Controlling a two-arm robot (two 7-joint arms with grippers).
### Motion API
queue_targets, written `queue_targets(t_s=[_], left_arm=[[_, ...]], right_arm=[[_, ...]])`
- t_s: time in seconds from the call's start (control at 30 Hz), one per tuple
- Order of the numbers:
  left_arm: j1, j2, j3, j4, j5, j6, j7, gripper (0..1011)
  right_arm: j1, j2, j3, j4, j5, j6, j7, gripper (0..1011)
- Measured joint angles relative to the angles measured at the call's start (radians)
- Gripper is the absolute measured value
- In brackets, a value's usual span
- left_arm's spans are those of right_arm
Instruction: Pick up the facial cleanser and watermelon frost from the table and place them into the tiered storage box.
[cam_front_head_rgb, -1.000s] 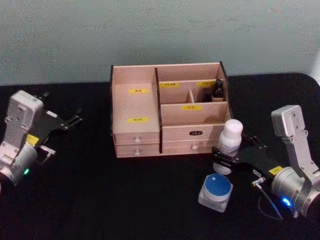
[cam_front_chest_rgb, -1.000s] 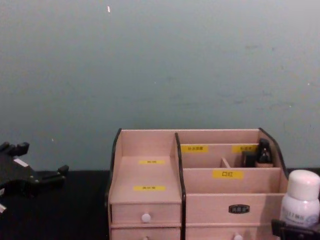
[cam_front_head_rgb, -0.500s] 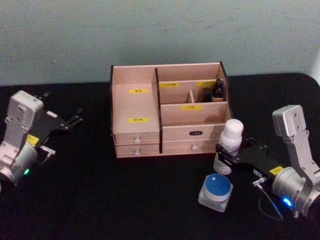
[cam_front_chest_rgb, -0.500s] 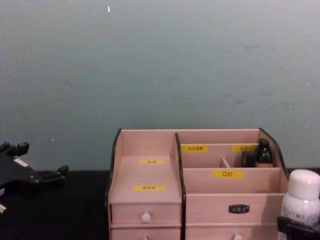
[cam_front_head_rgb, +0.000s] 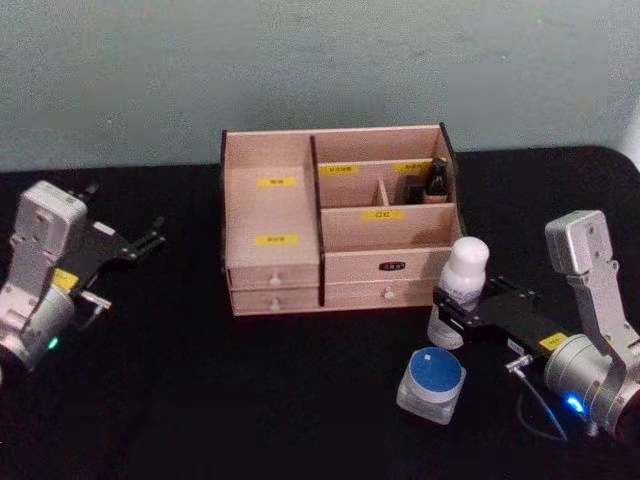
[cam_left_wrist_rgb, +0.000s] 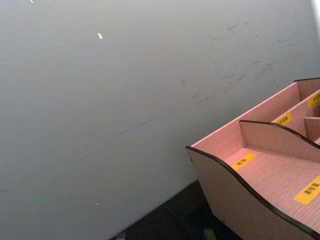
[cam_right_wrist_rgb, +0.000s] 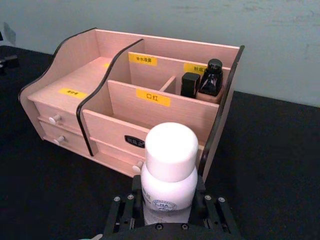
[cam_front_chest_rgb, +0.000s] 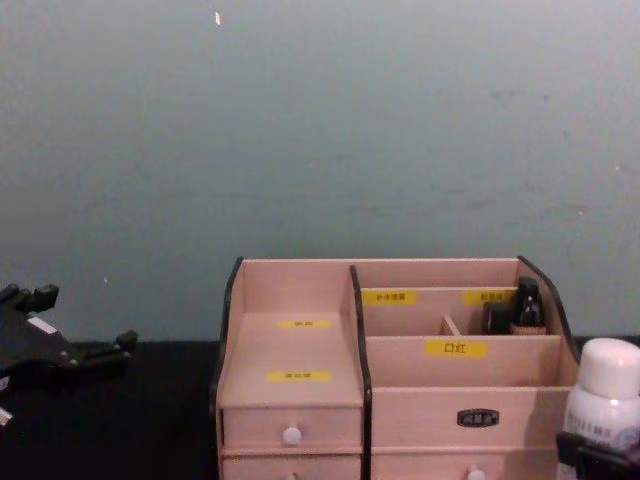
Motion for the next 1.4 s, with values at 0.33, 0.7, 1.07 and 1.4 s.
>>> queue_targets(t_s=[0.33, 0.7, 1.07, 1.4], left_arm=[[0.0, 0.0, 0.0, 0.0, 0.0, 0.0, 0.0, 1001], [0.0, 0.0, 0.0, 0.0, 0.0, 0.0, 0.0, 1001], [0.0, 0.0, 0.0, 0.0, 0.0, 0.0, 0.0, 1001], [0.0, 0.0, 0.0, 0.0, 0.0, 0.0, 0.0, 1001]], right_arm=[[-0.02, 0.007, 0.028, -0.059, -0.01, -0.008, 0.03, 597], [0.019, 0.034, 0.078, -0.188, -0.011, 0.013, 0.111, 597], [0.239, -0.032, 0.021, -0.066, -0.05, 0.053, 0.166, 597], [0.395, -0.109, -0.037, 0.111, -0.084, 0.045, 0.202, 597]])
